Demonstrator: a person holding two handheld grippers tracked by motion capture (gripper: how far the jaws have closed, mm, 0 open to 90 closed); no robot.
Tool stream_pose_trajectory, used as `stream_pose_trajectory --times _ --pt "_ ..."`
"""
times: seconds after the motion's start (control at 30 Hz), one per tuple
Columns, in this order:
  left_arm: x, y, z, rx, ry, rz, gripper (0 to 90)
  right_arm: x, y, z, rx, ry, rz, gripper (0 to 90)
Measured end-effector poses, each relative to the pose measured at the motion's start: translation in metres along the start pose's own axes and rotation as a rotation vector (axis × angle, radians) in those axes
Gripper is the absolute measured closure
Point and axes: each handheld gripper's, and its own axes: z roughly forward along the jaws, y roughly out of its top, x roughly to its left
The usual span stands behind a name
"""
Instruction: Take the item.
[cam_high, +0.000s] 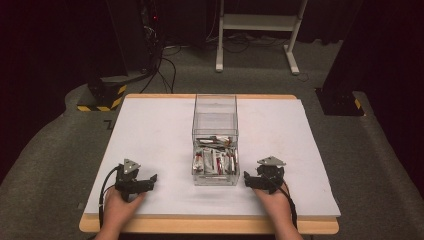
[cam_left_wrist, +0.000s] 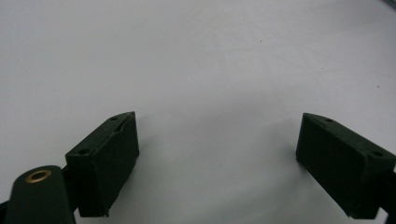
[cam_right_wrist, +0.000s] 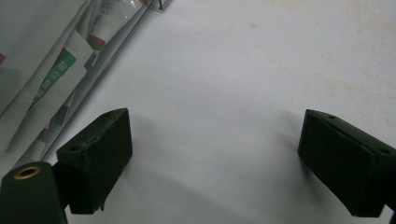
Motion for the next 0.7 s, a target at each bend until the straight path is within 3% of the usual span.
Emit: stream_pose_trajectory --times 0.4,0.7 --pt "0.0 0.0 0.0 0.0 0.001 0.0 13.3 -0.006 0.001 -0.01 -0.042 0.021 -0.008 13.9" --pt "0.0 0.0 0.0 -0.001 0.001 0.0 13.3 -0.004 0.005 -0.02 -0.102 0.019 -0.015 14.5"
